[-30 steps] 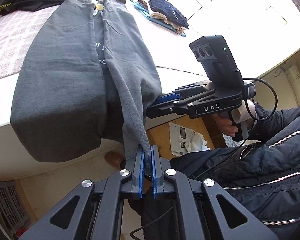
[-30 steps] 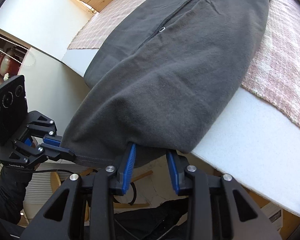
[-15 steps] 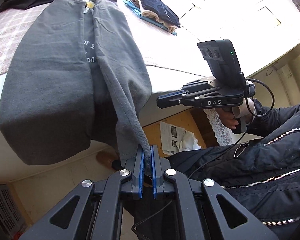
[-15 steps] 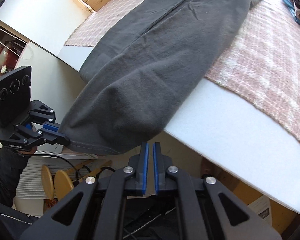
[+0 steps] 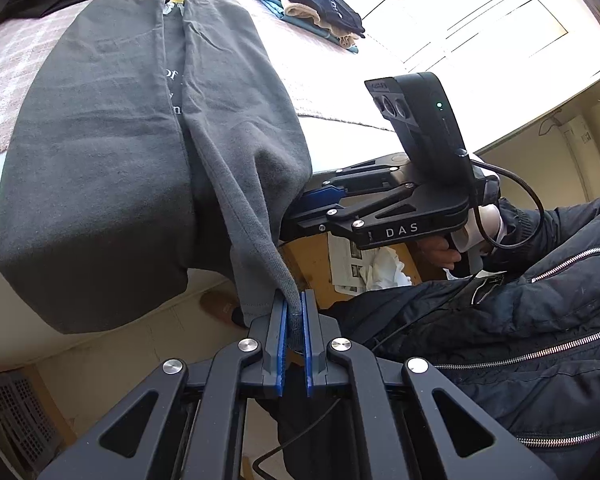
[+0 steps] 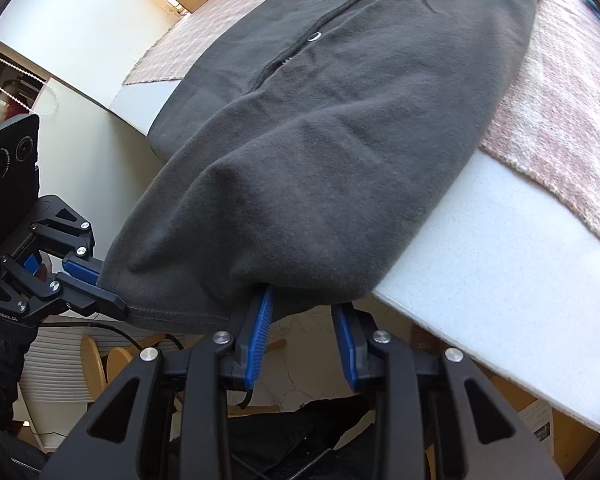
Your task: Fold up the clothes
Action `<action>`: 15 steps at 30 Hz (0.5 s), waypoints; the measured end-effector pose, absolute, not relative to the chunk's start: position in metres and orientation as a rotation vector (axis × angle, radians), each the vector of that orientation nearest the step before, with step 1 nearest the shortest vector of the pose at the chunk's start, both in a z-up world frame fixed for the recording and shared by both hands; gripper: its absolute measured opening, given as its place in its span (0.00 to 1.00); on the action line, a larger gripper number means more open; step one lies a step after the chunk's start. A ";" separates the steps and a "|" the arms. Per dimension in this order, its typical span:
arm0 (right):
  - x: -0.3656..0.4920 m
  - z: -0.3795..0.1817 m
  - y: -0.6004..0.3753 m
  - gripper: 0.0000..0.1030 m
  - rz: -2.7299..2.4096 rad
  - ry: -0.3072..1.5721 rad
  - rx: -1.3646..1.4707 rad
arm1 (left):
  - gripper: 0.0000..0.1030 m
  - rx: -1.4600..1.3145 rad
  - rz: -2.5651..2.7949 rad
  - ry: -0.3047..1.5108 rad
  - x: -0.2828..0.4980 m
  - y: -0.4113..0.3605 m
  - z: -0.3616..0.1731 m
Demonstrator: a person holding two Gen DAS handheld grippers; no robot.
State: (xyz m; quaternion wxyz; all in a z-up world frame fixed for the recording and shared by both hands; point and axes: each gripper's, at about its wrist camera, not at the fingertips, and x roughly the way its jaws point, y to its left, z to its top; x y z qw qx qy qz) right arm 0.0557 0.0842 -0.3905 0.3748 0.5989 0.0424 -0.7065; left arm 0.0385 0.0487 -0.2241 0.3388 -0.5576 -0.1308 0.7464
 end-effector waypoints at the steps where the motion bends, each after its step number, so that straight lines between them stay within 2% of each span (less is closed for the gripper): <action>1: 0.055 -0.391 0.084 0.30 -1.803 0.093 1.526 | 0.05 -1.460 1.944 -0.339 0.039 0.047 -0.224; 2: 0.053 -0.391 0.085 0.29 -1.789 0.050 1.522 | 0.04 -1.471 1.944 -0.339 0.039 0.046 -0.225; 3: 0.051 -0.391 0.087 0.22 -1.775 0.007 1.517 | 0.04 -1.475 1.944 -0.339 0.039 0.046 -0.225; 4: 0.048 -0.392 0.089 0.10 -1.765 -0.033 1.516 | 0.04 -1.474 1.943 -0.342 0.040 0.045 -0.224; 5: 0.044 -0.393 0.093 0.03 -1.755 -0.070 1.524 | 0.04 -1.473 1.942 -0.346 0.040 0.045 -0.224; 10: 0.038 -0.387 0.115 0.03 -1.688 -0.155 1.573 | 0.04 -1.461 1.929 -0.342 0.043 0.049 -0.229; 15: 0.041 -0.369 0.123 0.03 -1.696 -0.080 1.566 | 0.05 -1.548 1.906 -0.372 0.040 0.049 -0.273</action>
